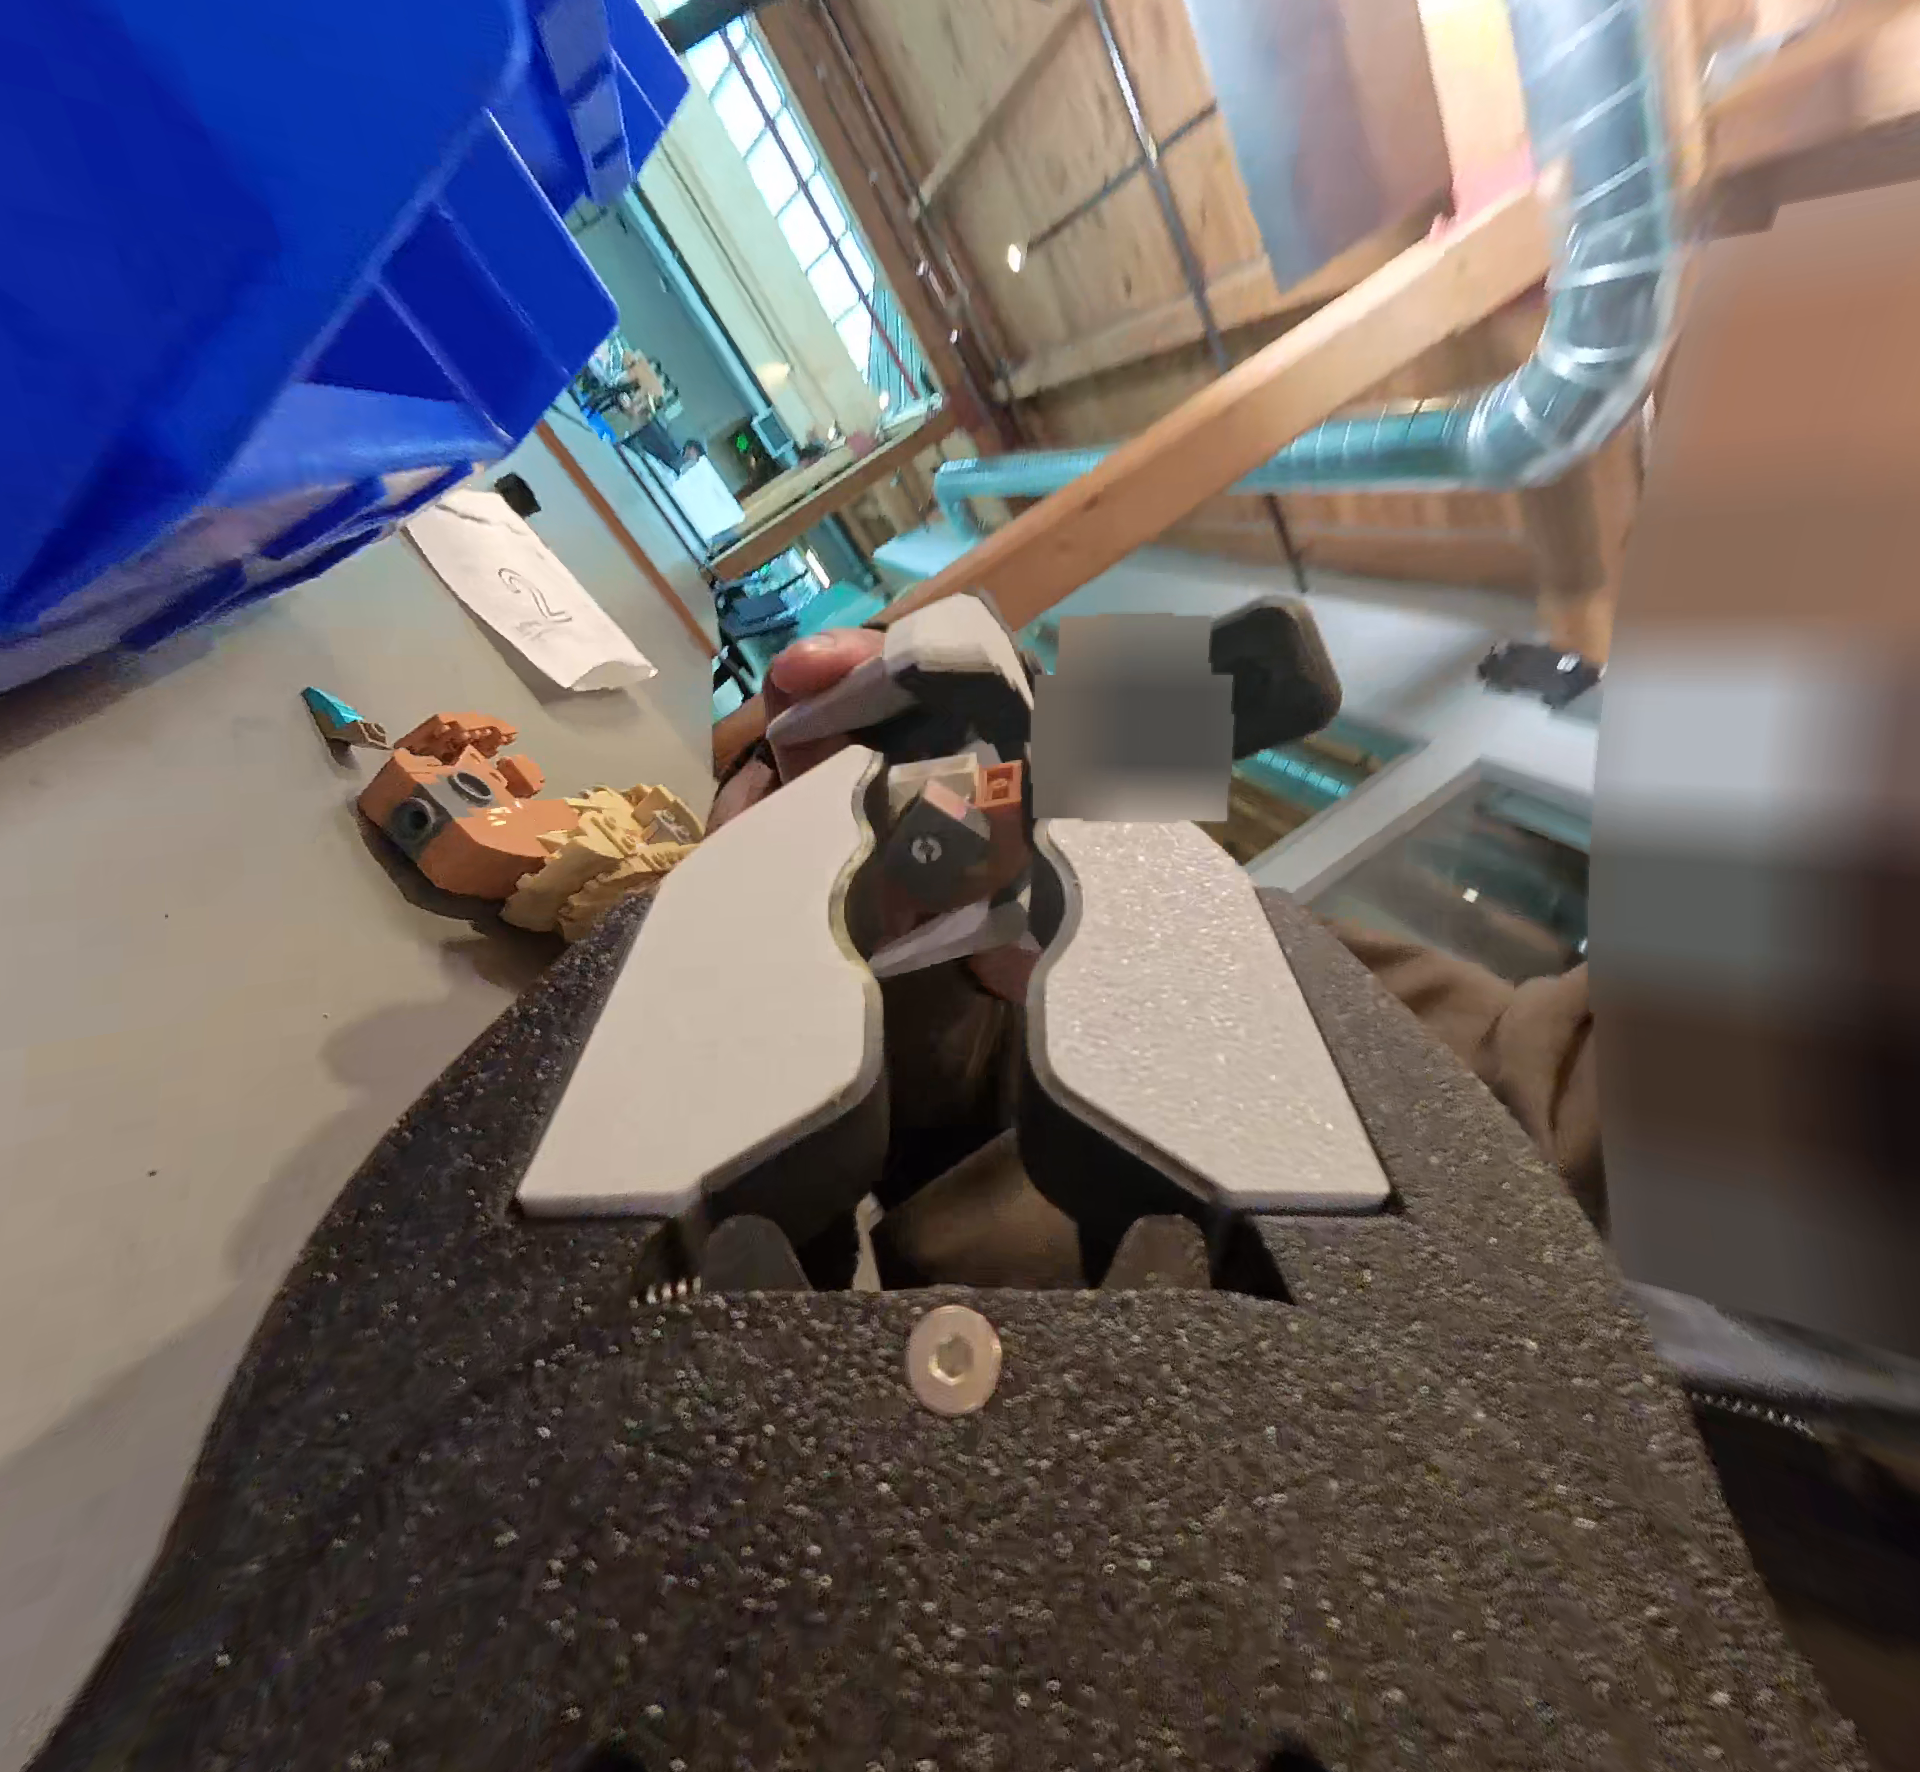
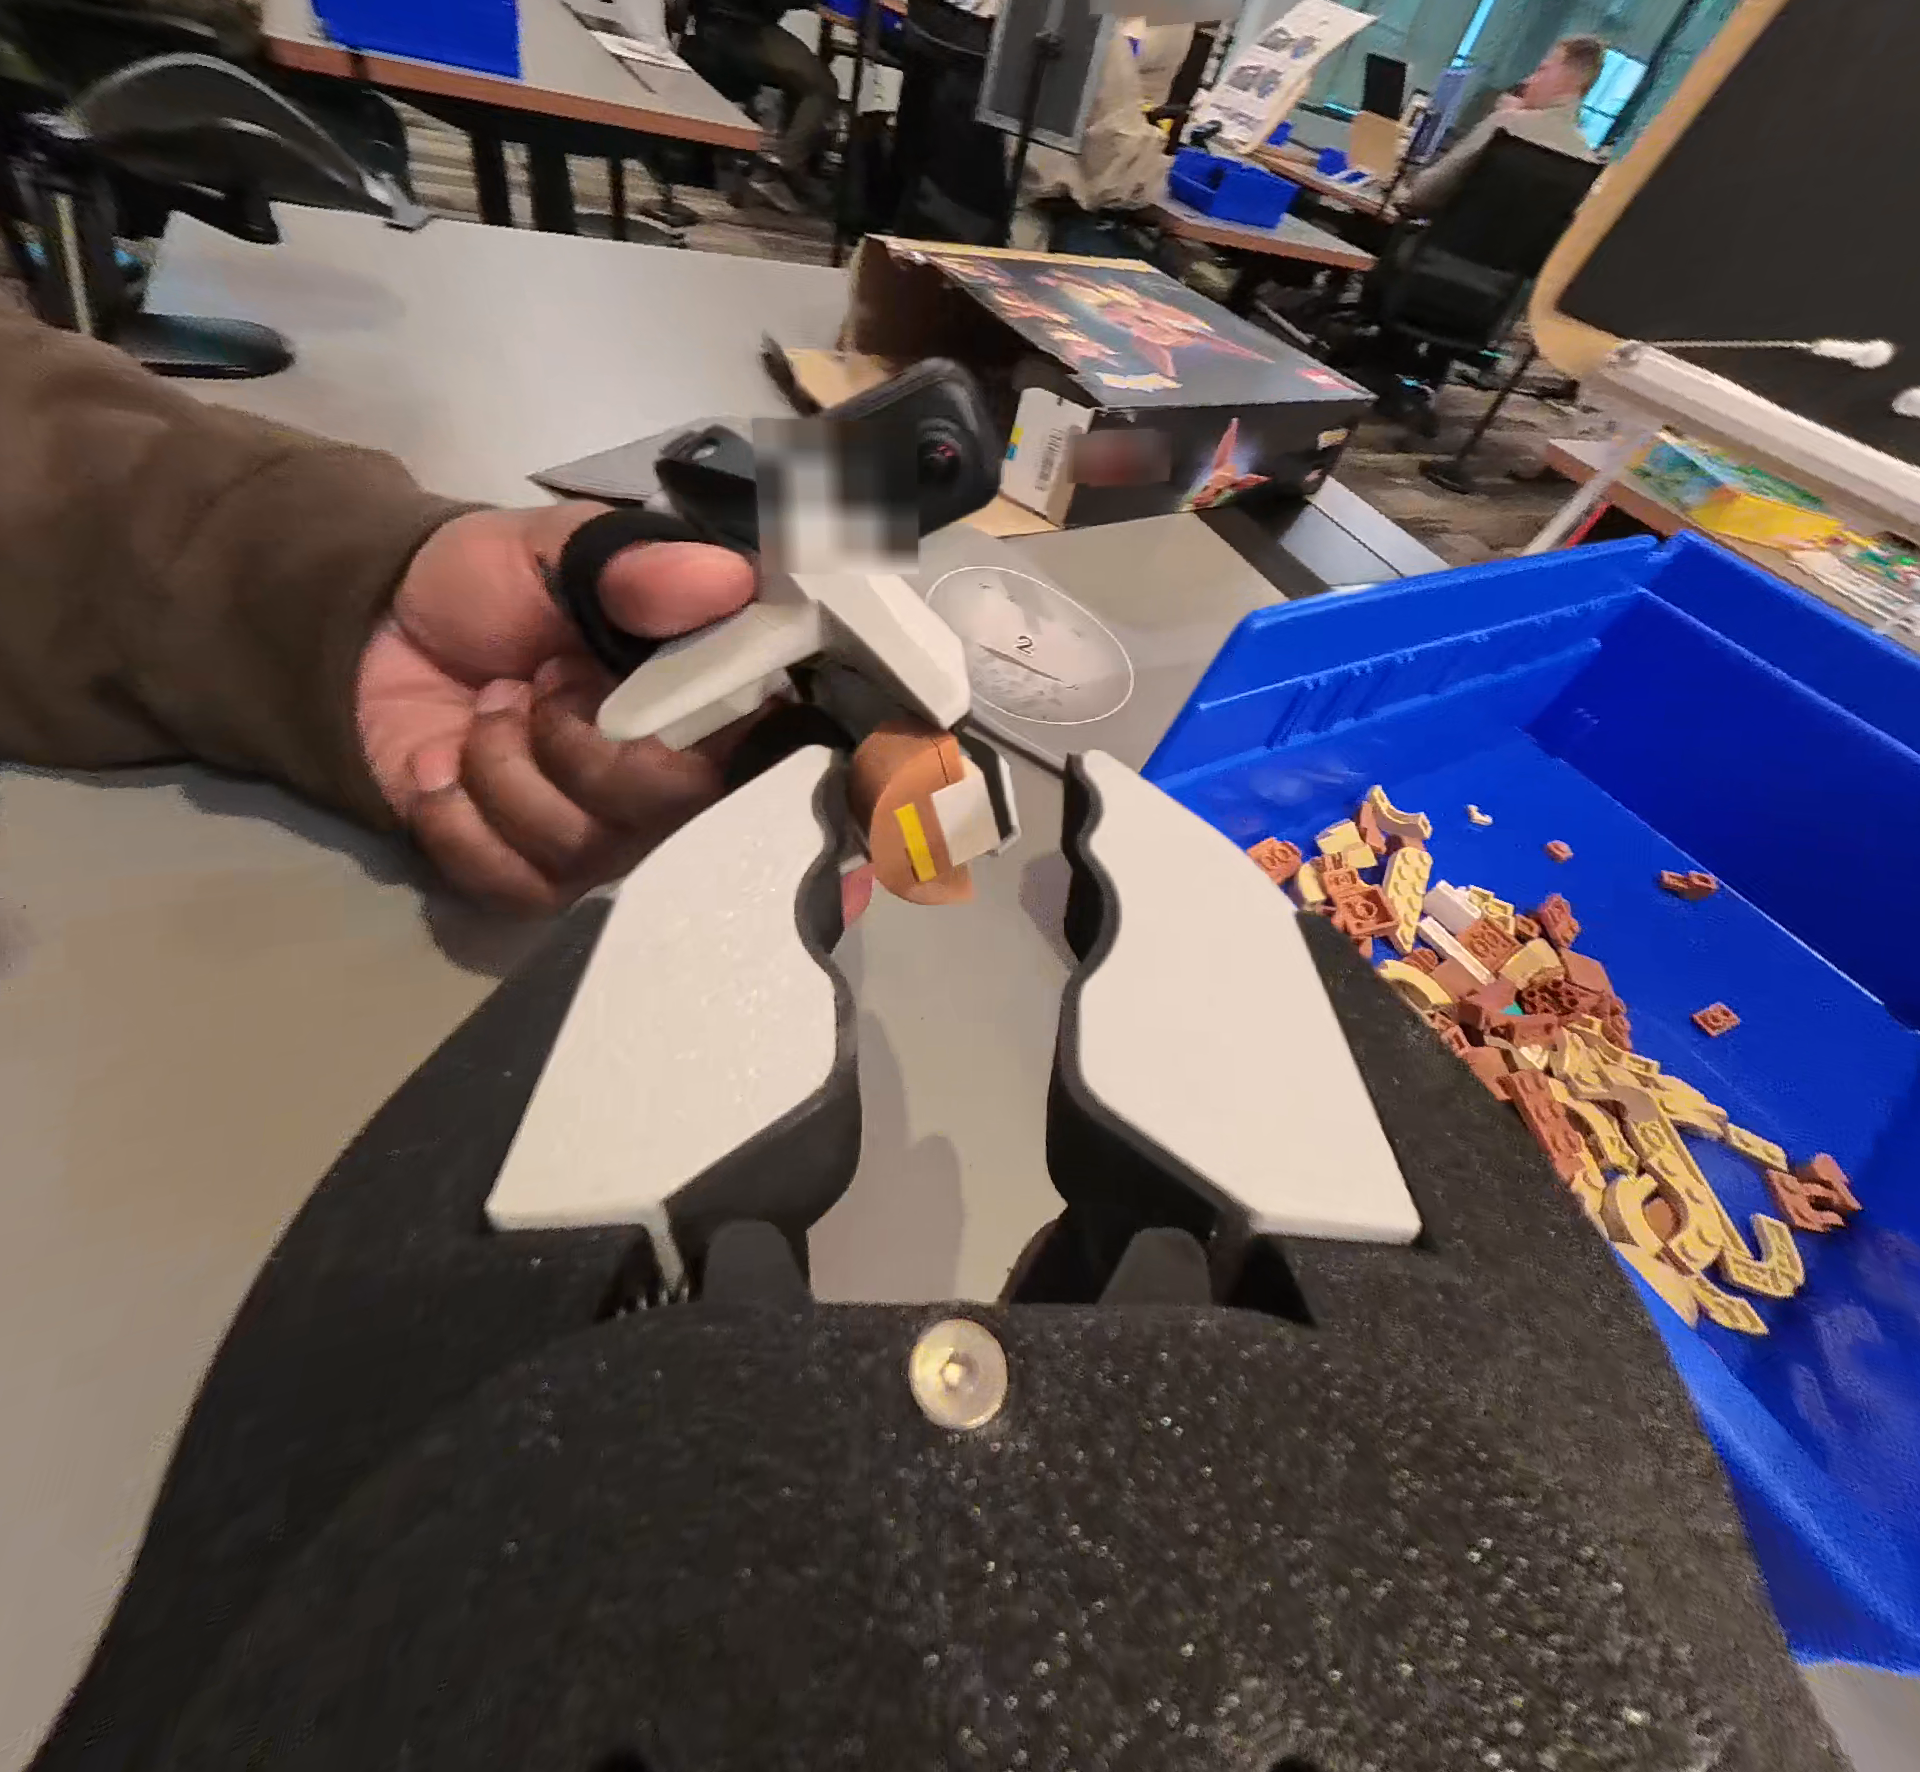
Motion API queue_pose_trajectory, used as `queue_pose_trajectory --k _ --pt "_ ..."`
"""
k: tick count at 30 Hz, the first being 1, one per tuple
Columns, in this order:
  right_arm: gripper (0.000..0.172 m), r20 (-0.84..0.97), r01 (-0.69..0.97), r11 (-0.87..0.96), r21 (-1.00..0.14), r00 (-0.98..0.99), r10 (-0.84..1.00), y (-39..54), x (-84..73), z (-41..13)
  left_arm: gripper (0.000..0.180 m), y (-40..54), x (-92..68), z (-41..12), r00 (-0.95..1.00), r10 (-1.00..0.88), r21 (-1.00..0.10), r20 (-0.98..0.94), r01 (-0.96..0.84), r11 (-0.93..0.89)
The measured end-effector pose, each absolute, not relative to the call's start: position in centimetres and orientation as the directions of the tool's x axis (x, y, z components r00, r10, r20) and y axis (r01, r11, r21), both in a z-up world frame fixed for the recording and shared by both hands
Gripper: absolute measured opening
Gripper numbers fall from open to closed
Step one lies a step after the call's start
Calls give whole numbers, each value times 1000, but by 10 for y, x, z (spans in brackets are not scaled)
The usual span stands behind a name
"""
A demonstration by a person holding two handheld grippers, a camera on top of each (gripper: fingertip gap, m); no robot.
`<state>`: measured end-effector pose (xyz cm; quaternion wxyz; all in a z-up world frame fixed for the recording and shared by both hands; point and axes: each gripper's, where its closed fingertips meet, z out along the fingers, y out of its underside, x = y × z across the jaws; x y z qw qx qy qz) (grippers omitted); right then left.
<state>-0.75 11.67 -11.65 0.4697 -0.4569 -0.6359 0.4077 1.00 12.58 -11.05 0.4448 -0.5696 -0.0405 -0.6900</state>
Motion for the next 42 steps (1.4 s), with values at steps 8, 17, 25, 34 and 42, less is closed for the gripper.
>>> queue_pose_trajectory --k 8,17,25,34,42 --pt "33 407 192 383 -903 100 908 124 -16 -114 24 134 -11 -111 5 -546 -340 838 788 -514" --pt "18 478 262 435 -862 130 869 134 -16 -135 24 137 -15 -111 86 -567 -387 819 813 -435" --pt "0 344 226 320 -920 76 936 133 -10 -133 24 137 -16 -108 110 -587 -410 802 815 -408" --pt "0 348 290 319 -902 56 936 133 -10 -141 5 141 -24 -118 143 -536 -398 832 827 -398" --pt "5 348 516 271 -813 55 936 135 -2 -176 4 145 -10 -146 390 -423 -567 818 669 -481"
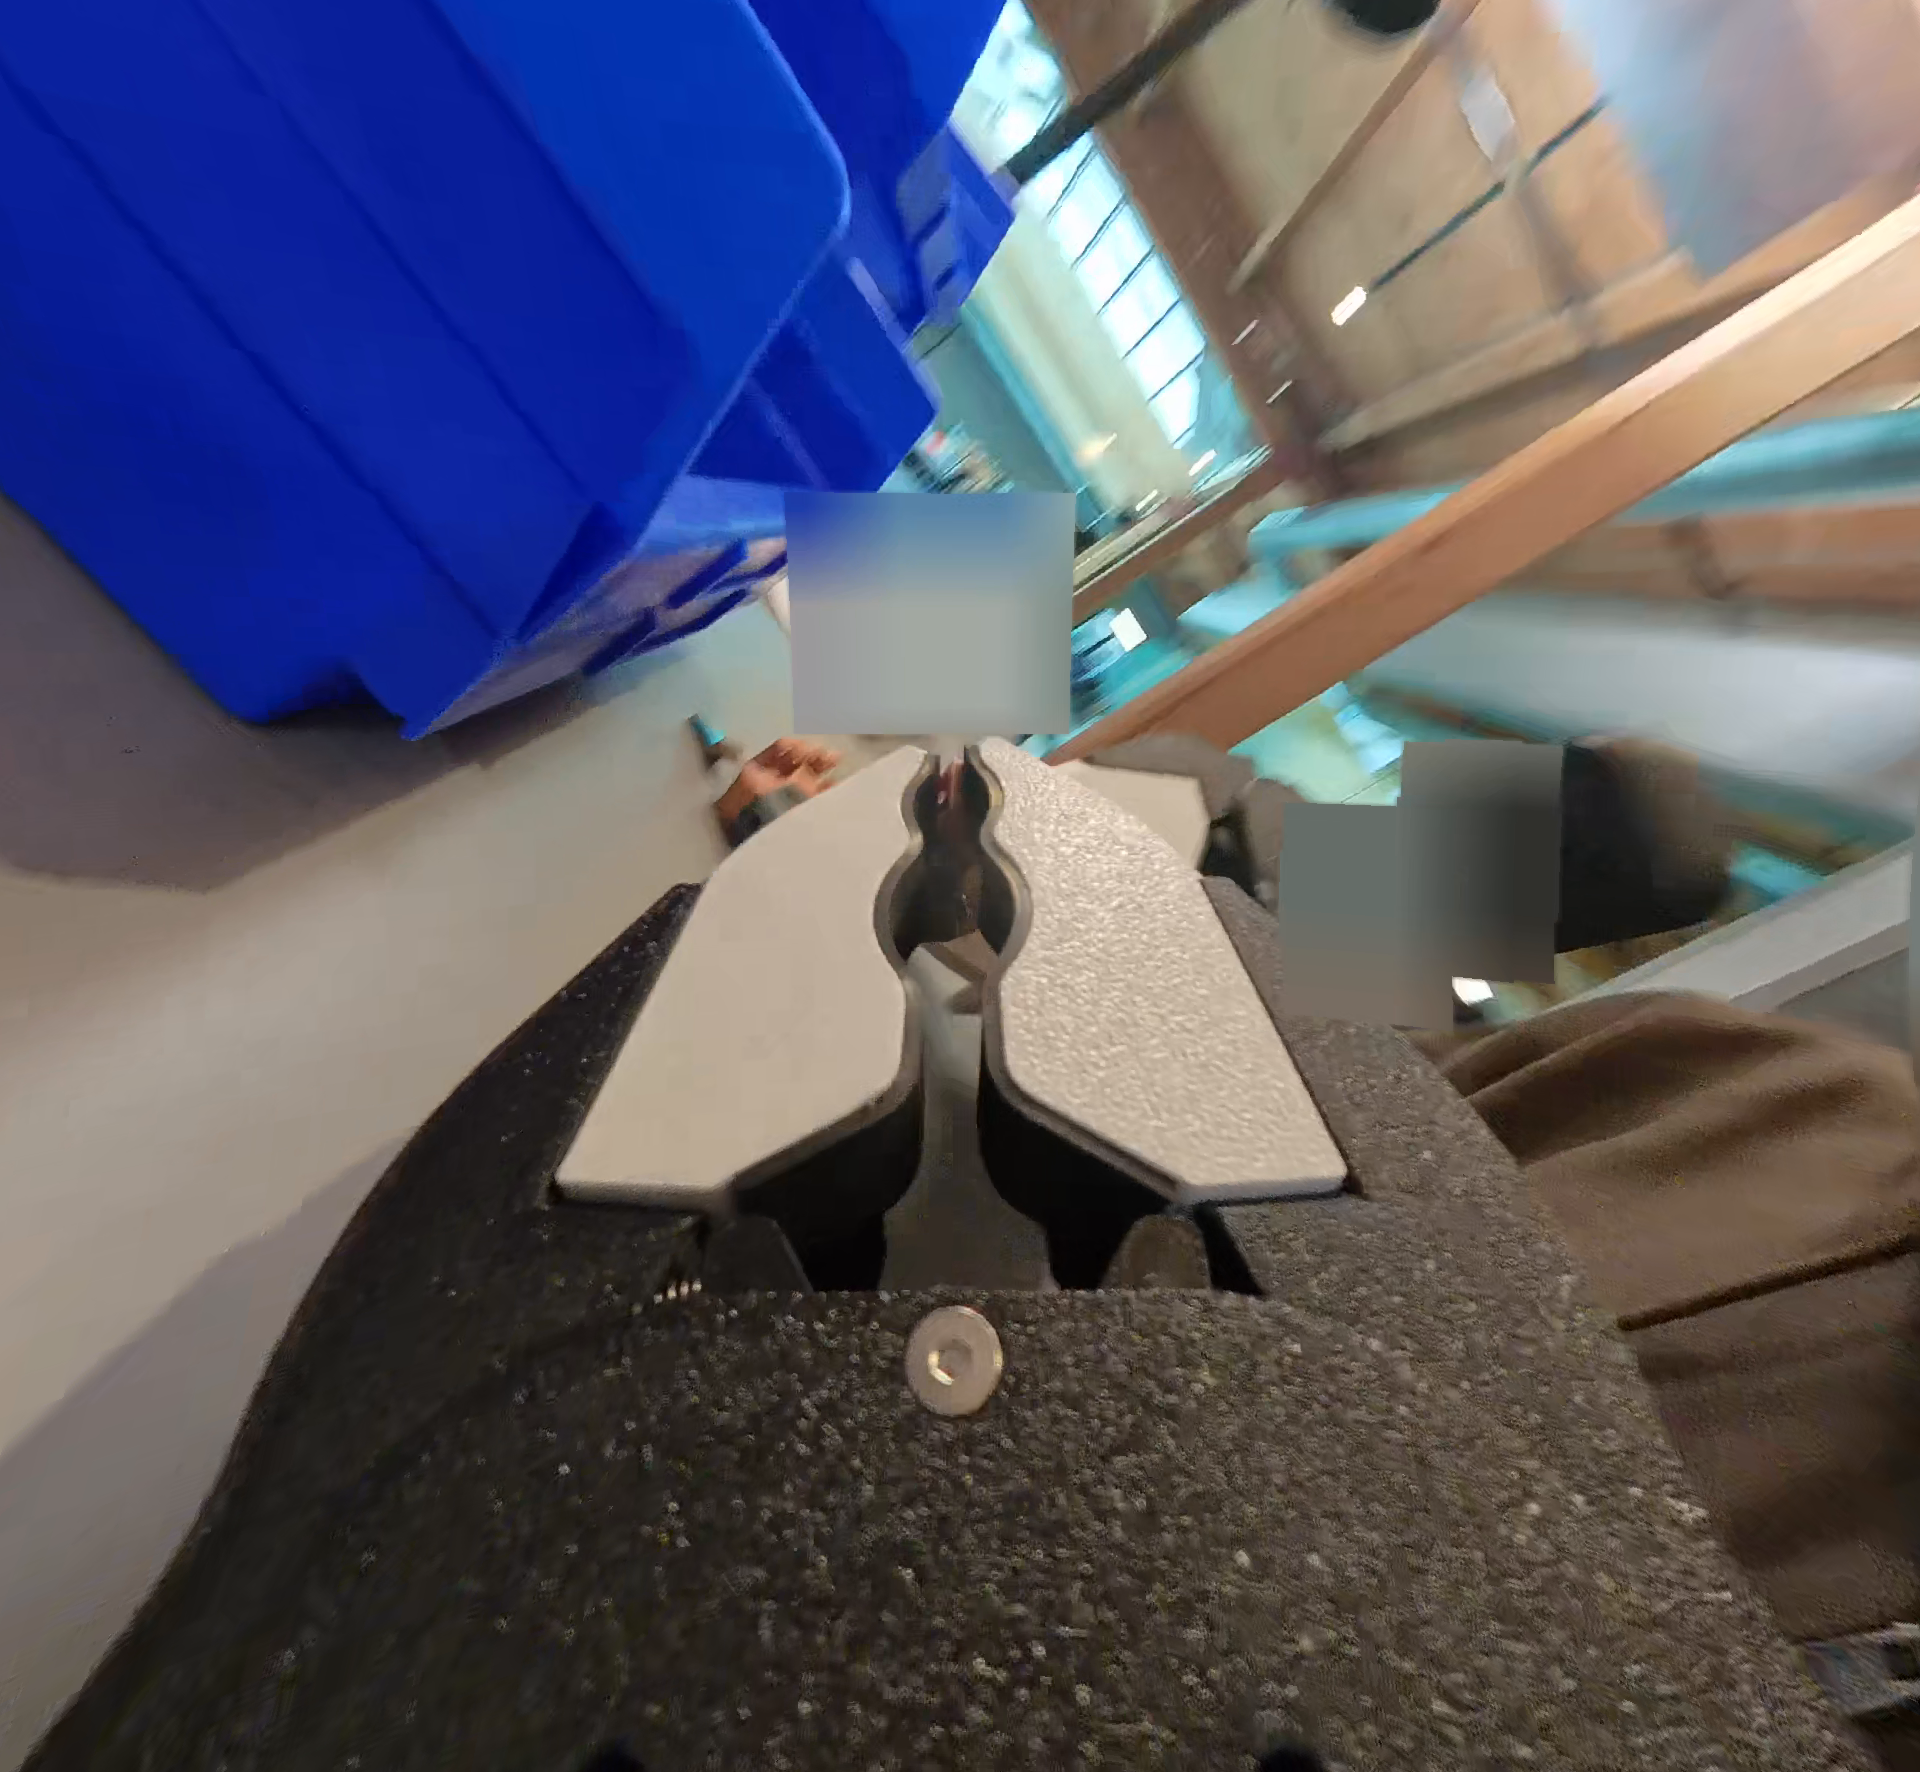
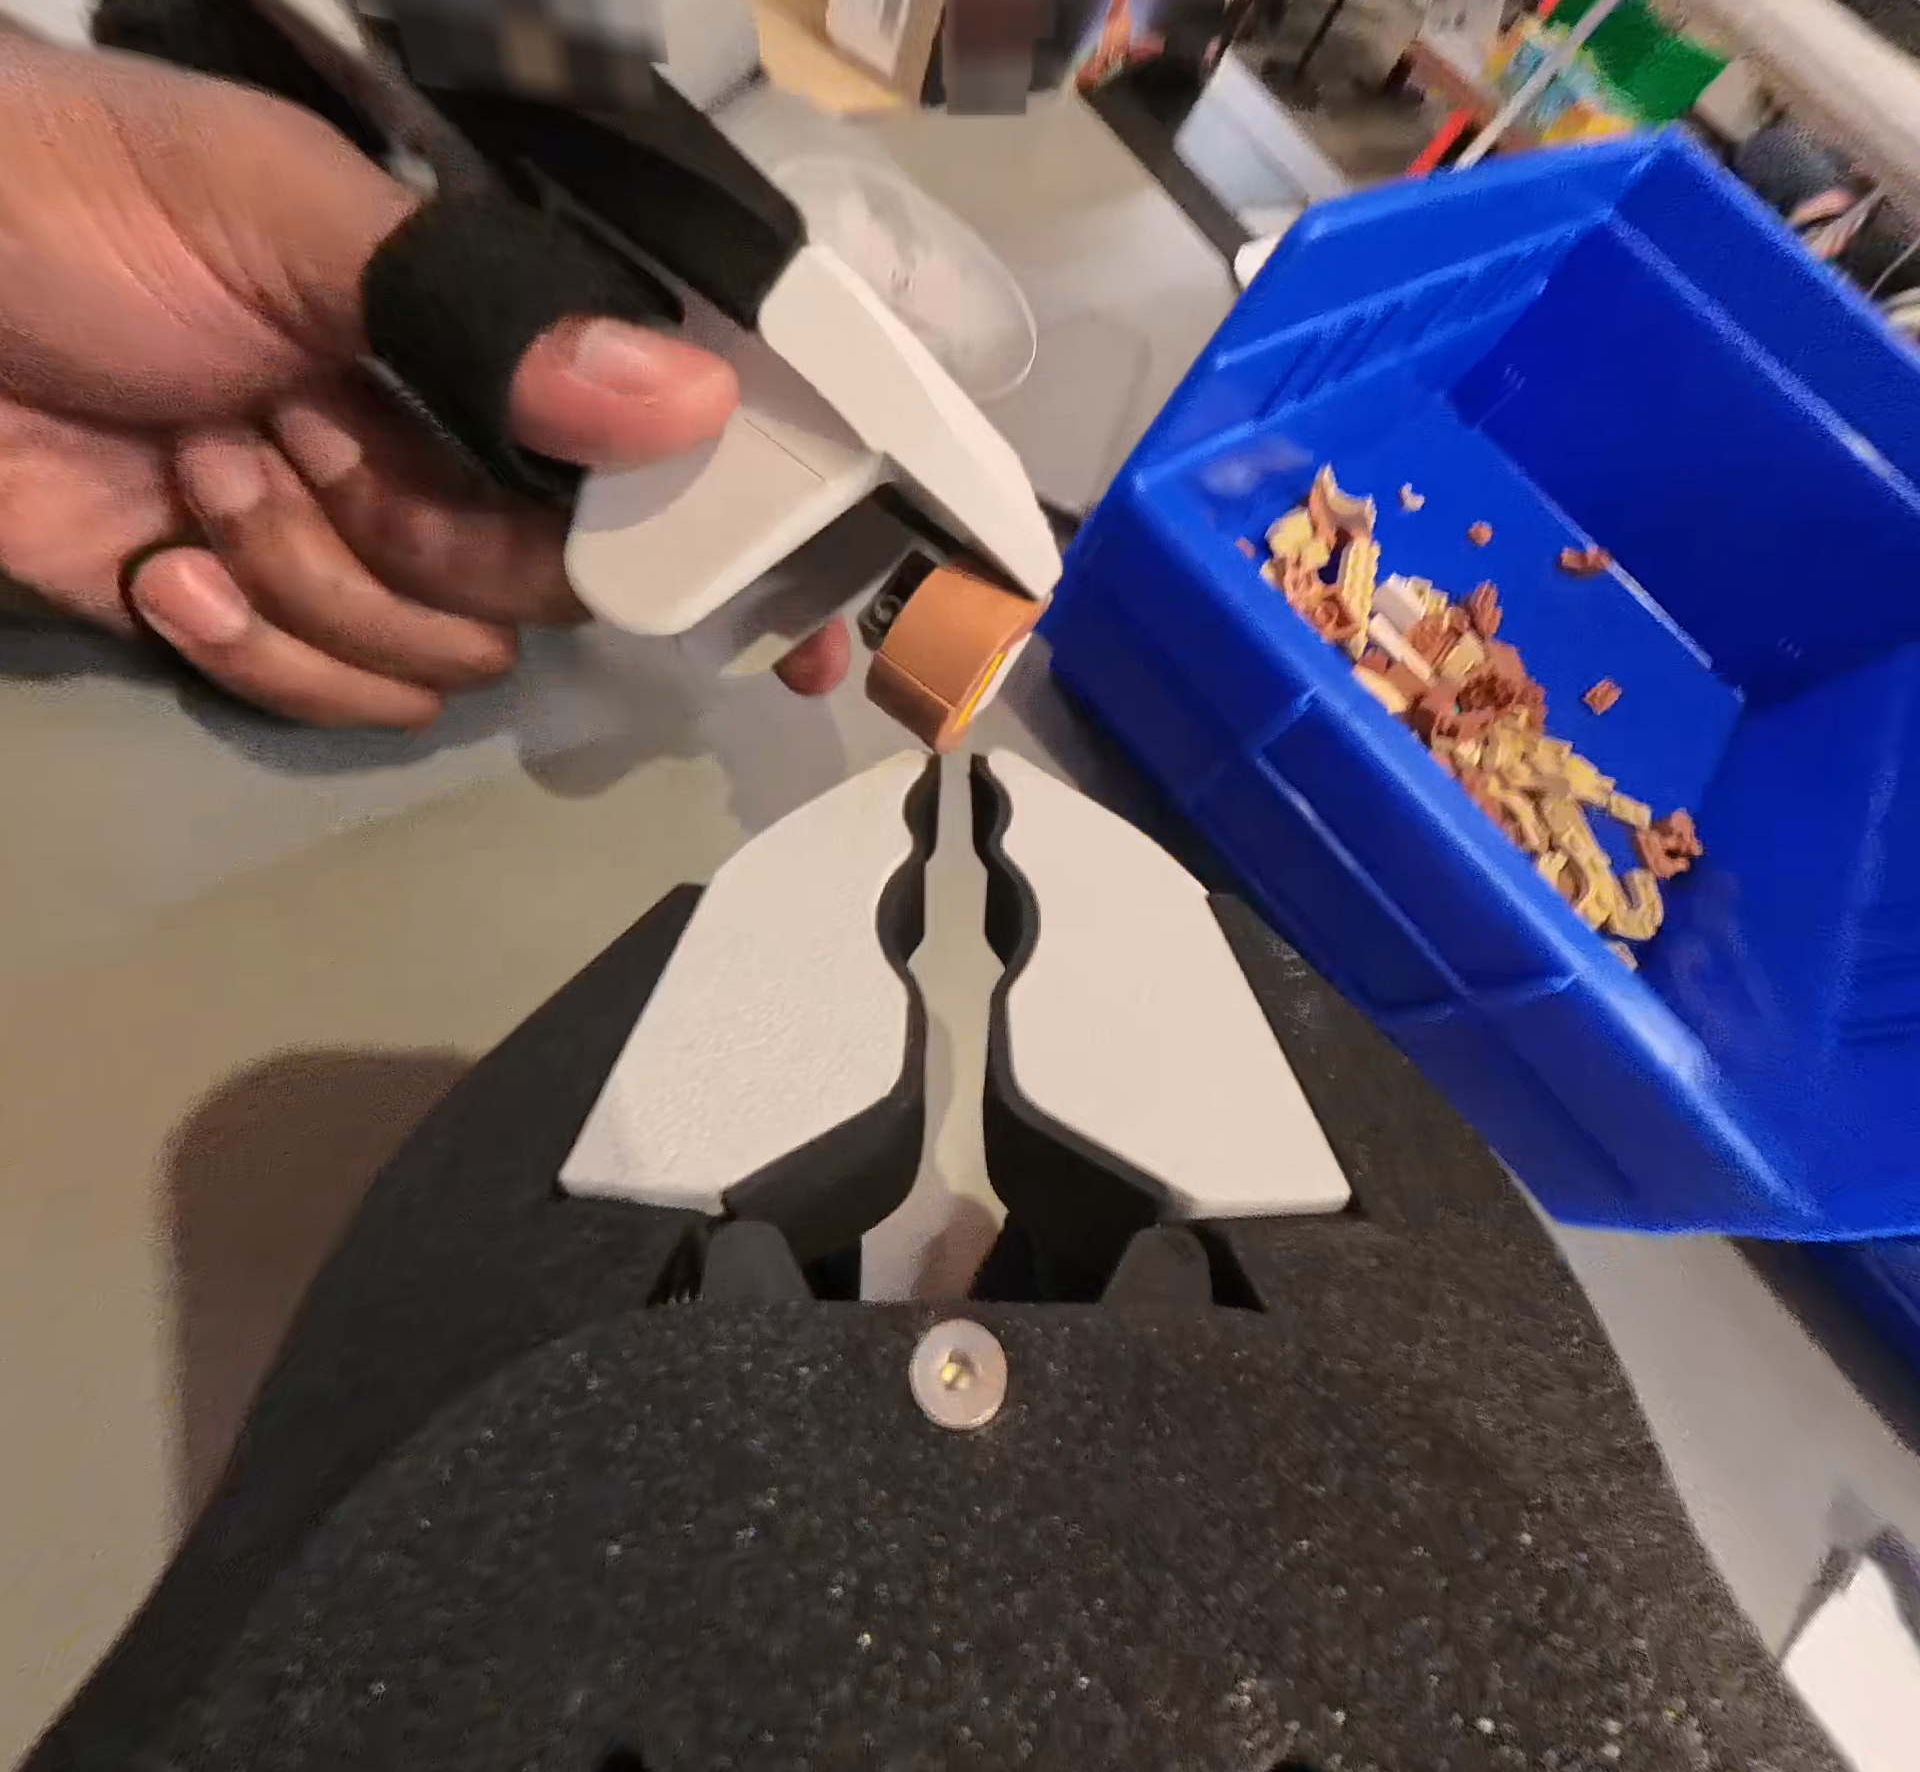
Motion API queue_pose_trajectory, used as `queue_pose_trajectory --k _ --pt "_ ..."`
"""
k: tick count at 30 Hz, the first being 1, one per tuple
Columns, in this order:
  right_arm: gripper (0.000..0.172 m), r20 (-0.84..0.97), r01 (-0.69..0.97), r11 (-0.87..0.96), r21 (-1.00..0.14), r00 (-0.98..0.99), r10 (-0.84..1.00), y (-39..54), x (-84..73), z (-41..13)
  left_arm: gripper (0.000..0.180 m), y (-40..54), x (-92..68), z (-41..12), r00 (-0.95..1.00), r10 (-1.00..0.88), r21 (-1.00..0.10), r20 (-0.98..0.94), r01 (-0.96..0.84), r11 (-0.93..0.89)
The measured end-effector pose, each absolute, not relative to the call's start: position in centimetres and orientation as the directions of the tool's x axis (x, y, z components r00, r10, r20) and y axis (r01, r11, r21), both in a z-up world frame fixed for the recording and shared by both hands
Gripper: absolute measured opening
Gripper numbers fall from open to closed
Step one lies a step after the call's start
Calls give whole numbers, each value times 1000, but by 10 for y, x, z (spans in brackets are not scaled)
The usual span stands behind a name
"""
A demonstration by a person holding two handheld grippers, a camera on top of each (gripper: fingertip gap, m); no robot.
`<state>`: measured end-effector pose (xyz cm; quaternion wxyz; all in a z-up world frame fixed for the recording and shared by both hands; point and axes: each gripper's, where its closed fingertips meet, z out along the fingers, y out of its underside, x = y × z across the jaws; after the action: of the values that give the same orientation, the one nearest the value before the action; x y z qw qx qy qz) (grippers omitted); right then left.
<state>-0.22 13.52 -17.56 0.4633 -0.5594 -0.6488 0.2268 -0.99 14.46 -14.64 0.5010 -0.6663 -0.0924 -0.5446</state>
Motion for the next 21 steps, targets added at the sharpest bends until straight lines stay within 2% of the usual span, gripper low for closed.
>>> queue_pose_trajectory --k 3,6,11,21 --pt "7 317 570 232 -788 54 947 132 6 -192 7 143 -6 -168 603 -394 -708 694 472 -525" --pt "6 312 578 217 -787 69 947 131 15 -198 12 139 -16 -187 732 -378 -768 566 302 -565" --pt "6 281 587 183 -788 78 957 129 32 -201 15 129 -38 -191 751 -413 -787 516 225 -575" --pt "17 311 603 263 -754 -25 950 110 16 -213 17 105 -32 -202 737 -550 -808 393 -8 -589"
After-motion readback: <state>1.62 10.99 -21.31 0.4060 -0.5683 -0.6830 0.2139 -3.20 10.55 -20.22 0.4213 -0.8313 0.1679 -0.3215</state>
